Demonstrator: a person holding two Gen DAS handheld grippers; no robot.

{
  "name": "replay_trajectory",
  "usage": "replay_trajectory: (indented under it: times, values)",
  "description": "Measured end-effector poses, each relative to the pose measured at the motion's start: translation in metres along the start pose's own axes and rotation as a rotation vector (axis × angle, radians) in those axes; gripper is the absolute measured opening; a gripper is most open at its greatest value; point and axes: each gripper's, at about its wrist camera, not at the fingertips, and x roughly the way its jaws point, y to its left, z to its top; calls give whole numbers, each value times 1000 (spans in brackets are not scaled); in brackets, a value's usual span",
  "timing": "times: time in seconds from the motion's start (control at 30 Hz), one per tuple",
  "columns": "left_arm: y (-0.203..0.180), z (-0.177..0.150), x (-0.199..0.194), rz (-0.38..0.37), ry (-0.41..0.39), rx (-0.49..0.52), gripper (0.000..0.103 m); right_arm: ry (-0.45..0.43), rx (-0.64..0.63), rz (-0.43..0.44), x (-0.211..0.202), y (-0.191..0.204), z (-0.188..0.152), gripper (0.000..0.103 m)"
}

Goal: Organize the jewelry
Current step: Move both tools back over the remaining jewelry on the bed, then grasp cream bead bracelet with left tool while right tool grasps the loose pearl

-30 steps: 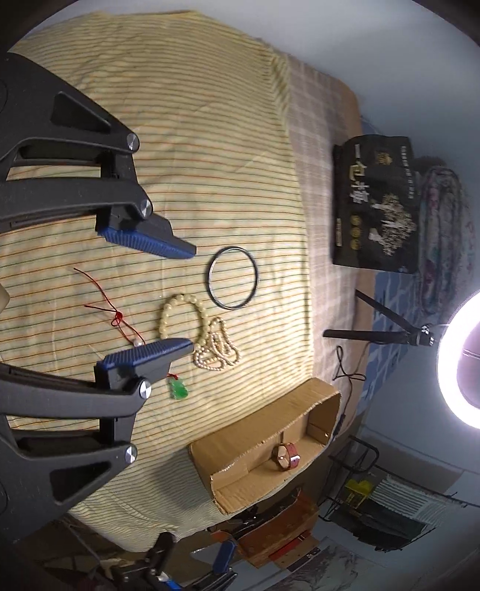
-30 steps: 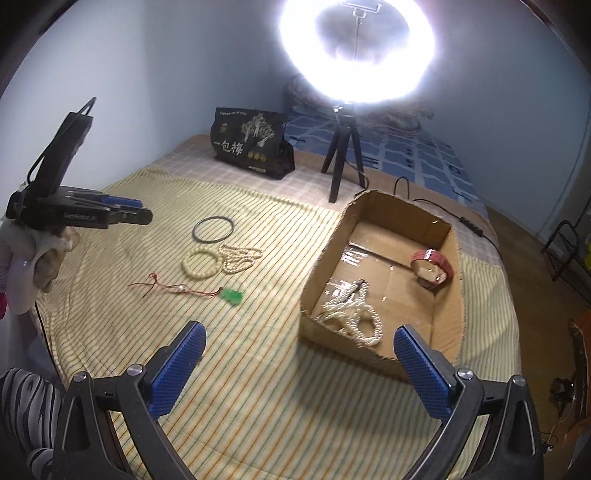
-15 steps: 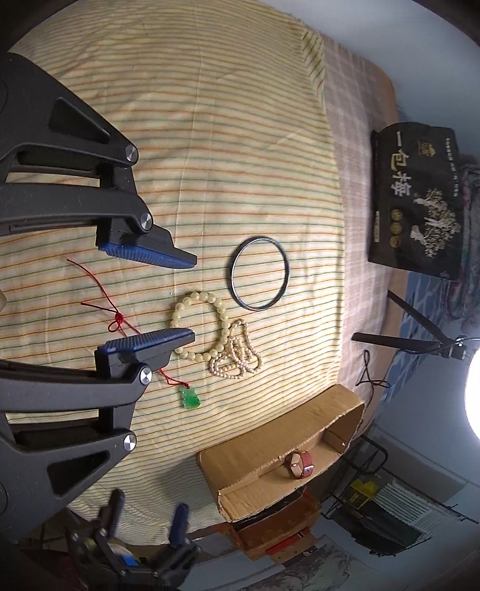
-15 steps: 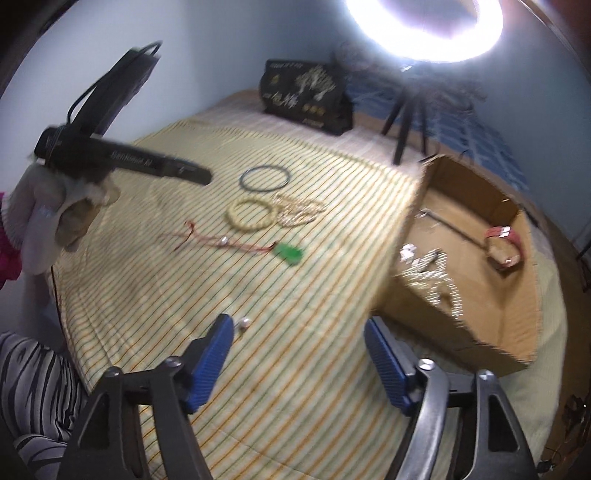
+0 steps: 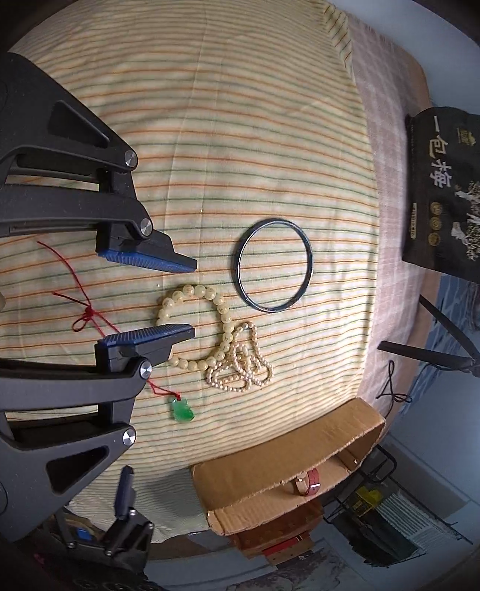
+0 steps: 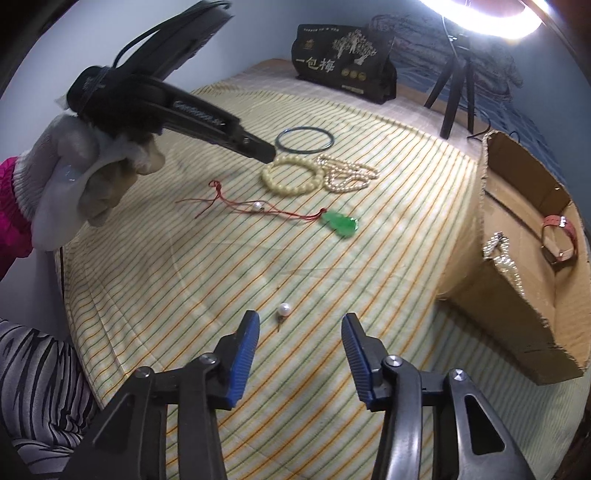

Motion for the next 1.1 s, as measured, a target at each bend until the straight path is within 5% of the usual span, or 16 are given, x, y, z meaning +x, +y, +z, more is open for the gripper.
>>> replay_trajectory:
  times: [0.67,1.1]
  values:
    - [-1,8,25,35,25,6,24,33,-39,-8,21,13,8,36]
    - [-6,3,29,103,-17,61,8,63,-122,-99,26,30,2,29]
